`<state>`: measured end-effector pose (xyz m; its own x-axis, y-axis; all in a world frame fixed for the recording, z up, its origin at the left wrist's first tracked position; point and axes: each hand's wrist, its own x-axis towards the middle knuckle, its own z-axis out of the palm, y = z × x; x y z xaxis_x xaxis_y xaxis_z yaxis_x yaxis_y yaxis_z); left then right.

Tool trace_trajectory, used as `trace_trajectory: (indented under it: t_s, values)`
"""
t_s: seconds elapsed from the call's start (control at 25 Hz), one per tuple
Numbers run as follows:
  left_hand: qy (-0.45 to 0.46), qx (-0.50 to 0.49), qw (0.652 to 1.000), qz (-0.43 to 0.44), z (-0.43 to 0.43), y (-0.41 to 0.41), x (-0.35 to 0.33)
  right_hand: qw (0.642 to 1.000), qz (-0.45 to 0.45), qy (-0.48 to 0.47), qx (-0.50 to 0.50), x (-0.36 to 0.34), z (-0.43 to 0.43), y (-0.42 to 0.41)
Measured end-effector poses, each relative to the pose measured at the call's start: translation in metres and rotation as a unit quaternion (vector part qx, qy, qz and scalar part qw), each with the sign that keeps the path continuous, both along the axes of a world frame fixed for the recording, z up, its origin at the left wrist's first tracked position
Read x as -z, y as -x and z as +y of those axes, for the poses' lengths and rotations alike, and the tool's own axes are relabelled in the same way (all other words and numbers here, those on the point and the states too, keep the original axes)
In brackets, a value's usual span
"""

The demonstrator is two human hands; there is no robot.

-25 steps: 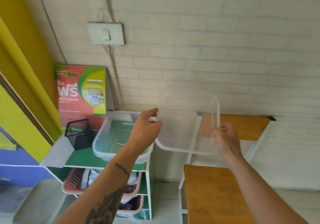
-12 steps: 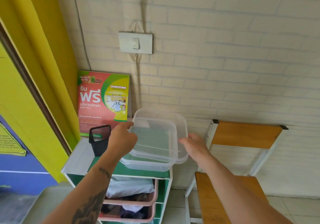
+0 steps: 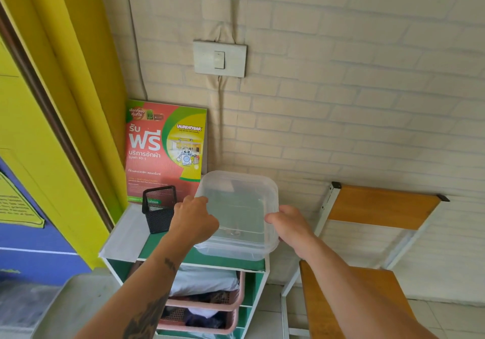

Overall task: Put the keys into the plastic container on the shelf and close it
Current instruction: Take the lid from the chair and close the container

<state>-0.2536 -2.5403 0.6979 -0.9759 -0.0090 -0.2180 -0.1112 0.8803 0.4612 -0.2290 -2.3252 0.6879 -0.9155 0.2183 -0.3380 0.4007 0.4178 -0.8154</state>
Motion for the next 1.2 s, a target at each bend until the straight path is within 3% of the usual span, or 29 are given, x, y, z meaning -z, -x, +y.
trace_trajectory:
  t_s: [0.12,0.24,0.4,0.48,0.84,1.2]
  values:
    - [0.034,0.017,0.999,-0.011,0.002,0.002,0.002,0.999,-0.014,-0.032,-0.01,0.004,0.002,0.005]
    - [0.063,0.038,0.997,0.039,0.011,0.008,-0.001,0.988,-0.005,-0.15,-0.037,0.002,-0.001,0.011]
    - [0.076,0.125,0.982,0.118,0.024,0.032,0.005,0.936,0.088,-0.314,-0.132,0.002,-0.013,0.03]
    - [0.115,0.17,0.97,0.133,0.022,0.044,0.014,0.912,0.086,-0.353,-0.19,0.009,-0.016,0.037]
    - [0.17,0.193,0.959,0.116,0.013,0.06,0.057,0.872,0.064,-0.427,-0.23,0.047,-0.013,0.049]
    - [0.2,0.209,0.954,0.078,0.013,0.055,0.047,0.888,0.029,-0.389,-0.244,0.034,-0.012,0.045]
